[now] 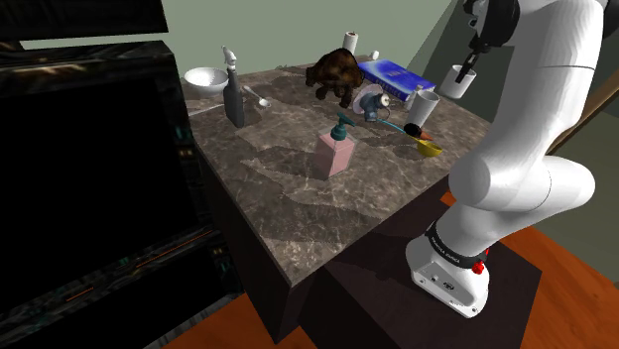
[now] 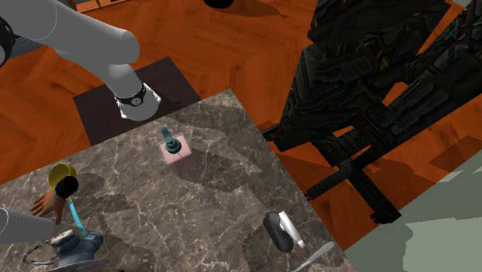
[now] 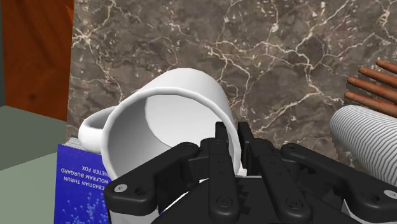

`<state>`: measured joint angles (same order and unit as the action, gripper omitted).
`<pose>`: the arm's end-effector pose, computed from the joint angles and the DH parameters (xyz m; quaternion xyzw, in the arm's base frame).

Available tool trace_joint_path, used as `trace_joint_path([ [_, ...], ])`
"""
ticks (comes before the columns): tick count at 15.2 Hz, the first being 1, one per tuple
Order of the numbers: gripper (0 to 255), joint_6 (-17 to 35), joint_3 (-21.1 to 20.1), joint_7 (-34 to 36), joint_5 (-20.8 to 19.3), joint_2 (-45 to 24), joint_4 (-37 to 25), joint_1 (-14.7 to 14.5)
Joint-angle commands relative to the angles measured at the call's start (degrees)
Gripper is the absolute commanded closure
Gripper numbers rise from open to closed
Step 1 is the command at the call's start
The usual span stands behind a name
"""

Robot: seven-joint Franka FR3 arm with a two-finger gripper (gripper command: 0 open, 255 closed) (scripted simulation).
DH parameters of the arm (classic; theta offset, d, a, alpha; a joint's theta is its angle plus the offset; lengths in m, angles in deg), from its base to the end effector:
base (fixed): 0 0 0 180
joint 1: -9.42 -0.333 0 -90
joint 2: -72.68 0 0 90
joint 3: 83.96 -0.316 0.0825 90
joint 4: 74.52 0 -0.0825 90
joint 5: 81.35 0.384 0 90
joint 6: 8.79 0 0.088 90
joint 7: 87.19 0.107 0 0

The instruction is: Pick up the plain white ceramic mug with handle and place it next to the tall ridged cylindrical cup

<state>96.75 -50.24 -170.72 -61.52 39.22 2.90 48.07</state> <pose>0.3203 -0.6300 0.4253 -0.9959 -0.0900 -0.0111 0.0012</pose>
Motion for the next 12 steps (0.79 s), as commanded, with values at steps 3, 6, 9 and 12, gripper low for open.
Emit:
trace_joint_path([
  [3, 255, 2.7, -0.3, -0.4, 0.5, -0.6, 2.2, -0.2],
  [6, 255, 4.6, -0.5, -0.8, 0.9, -1.2, 3.6, -0.3],
  [9, 255, 6.5, -0.8, -1.1, 1.3, -1.8, 4.9, -0.3],
  [12, 255, 8.3, -1.1, -1.5, 1.8, -2.6, 6.1, -0.3],
])
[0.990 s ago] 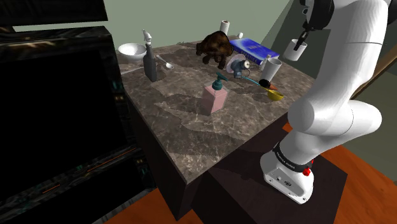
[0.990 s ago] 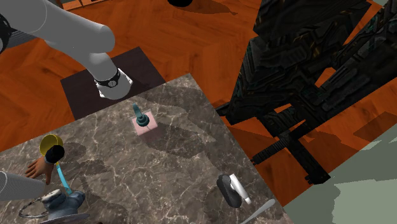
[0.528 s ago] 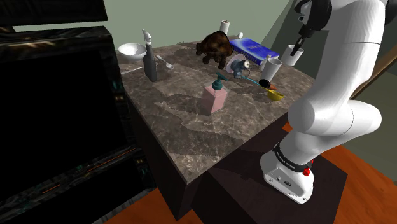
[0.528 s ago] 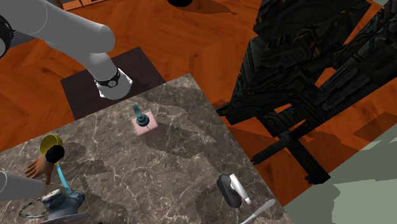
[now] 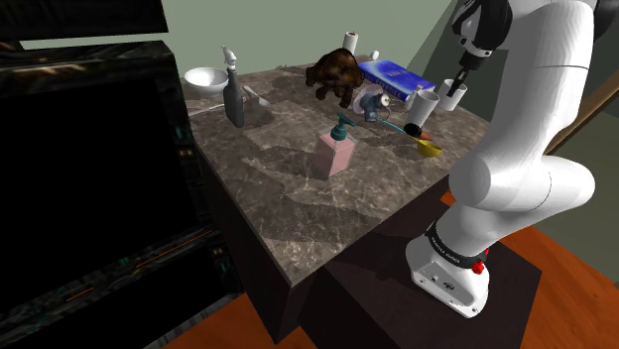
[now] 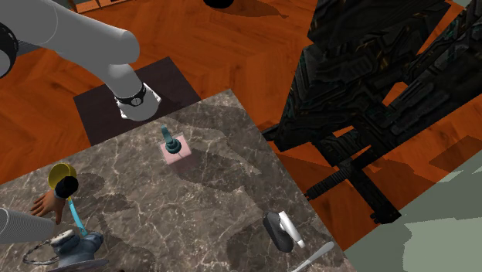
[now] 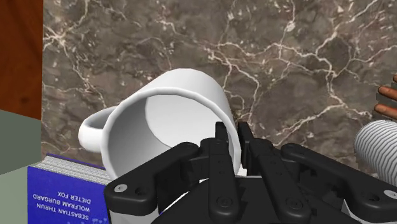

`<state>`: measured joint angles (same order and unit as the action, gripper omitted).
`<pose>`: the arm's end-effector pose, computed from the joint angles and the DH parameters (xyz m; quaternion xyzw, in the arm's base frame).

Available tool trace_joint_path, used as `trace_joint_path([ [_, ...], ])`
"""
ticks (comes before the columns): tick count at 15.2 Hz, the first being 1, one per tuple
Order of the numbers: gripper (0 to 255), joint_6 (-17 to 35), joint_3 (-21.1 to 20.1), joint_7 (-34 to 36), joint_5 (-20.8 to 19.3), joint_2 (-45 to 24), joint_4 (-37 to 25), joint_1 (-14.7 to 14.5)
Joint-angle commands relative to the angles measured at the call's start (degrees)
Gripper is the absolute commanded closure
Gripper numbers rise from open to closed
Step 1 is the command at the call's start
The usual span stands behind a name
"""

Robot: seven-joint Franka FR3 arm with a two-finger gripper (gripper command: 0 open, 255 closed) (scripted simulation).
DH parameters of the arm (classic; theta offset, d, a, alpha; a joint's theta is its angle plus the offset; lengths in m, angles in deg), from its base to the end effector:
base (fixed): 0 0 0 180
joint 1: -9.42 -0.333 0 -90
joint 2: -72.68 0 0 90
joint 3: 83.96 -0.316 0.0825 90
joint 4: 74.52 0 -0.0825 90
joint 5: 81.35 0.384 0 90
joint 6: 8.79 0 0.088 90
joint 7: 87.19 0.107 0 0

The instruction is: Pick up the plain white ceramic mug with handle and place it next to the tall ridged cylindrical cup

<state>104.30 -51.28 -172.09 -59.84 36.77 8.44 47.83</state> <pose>0.3204 -0.6304 0.3627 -0.9959 -0.0902 -0.0111 0.0012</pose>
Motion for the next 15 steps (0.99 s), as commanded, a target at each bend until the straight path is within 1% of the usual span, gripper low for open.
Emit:
trace_joint_path([
  [1, 255, 1.3, -0.2, -0.3, 0.3, -0.5, 0.9, 0.0],
  [4, 255, 3.4, -0.7, -0.7, 1.0, -1.5, 2.0, 0.1],
  [12, 255, 3.4, -0.7, -0.7, 1.0, -1.5, 2.0, 0.1],
  [13, 0, 3.4, -0.7, -0.7, 1.0, -1.5, 2.0, 0.1],
  [15, 0, 3.4, -0.7, -0.7, 1.0, -1.6, 2.0, 0.1],
])
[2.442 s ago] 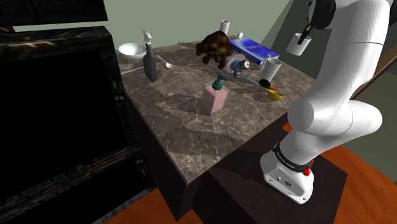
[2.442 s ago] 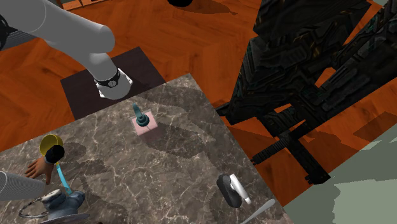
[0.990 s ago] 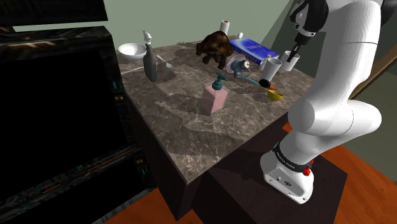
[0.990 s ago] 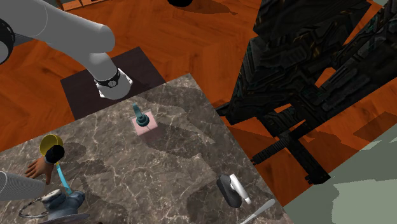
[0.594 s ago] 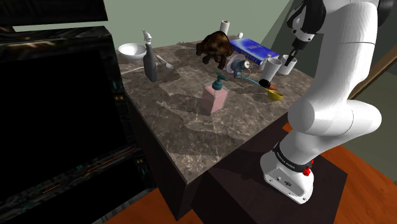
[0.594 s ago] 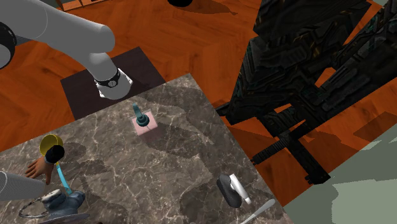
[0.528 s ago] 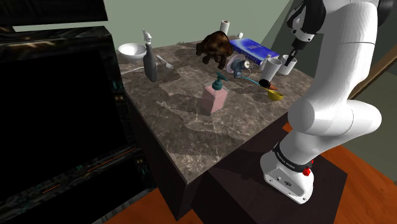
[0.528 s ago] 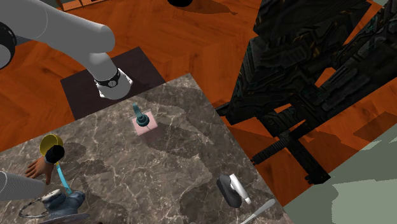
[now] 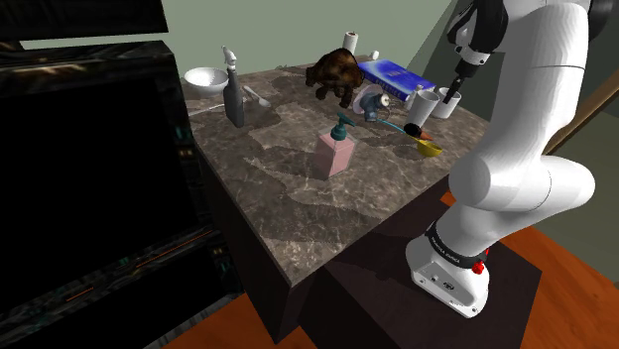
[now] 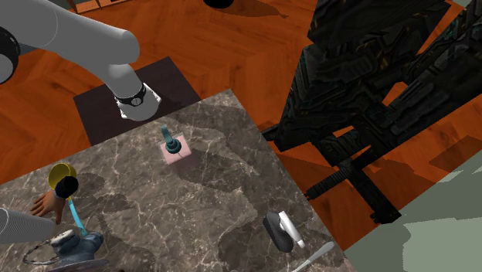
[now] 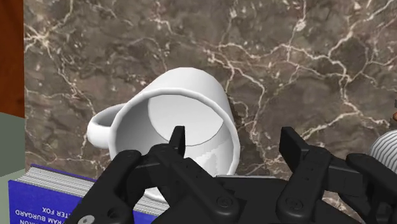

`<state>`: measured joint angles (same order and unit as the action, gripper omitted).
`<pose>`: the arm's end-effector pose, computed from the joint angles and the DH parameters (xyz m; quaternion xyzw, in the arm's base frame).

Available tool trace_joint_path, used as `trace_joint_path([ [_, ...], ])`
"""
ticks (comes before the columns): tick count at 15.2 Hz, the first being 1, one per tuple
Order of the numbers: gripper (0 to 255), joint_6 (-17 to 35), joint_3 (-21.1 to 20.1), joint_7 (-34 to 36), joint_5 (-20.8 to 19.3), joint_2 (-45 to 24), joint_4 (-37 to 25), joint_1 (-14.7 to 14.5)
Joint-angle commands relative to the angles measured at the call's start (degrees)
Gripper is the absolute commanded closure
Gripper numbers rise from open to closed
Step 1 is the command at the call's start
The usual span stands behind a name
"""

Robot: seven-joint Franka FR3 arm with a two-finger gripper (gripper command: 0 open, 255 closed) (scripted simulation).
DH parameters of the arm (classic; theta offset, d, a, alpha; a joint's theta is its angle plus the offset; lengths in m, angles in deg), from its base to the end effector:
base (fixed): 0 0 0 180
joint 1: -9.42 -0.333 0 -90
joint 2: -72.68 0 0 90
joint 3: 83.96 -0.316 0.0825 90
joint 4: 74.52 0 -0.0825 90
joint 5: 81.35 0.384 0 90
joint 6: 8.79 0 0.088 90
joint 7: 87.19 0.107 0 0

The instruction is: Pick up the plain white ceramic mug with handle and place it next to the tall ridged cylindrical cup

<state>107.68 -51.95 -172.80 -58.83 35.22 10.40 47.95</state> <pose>0.3203 -0.6302 0.3333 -0.9959 -0.0902 -0.0113 0.0007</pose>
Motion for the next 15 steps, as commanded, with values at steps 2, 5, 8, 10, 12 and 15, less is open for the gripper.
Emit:
trace_joint_path([
  [2, 0, 0.0, 0.0, 0.0, 0.0, 0.0, 0.0, 0.0],
  [5, 0, -2.9, 0.6, 0.6, -0.9, 1.5, -1.5, -0.1],
  [8, 0, -5.6, 1.1, 1.1, -1.7, 2.7, -3.3, -0.1],
  [10, 0, -5.6, 1.1, 1.1, -1.7, 2.7, -3.3, -0.1],
  [12, 0, -5.6, 1.1, 1.1, -1.7, 2.7, -3.3, -0.1],
  [15, 0, -5.6, 1.1, 1.1, -1.7, 2.7, -3.3, -0.1],
])
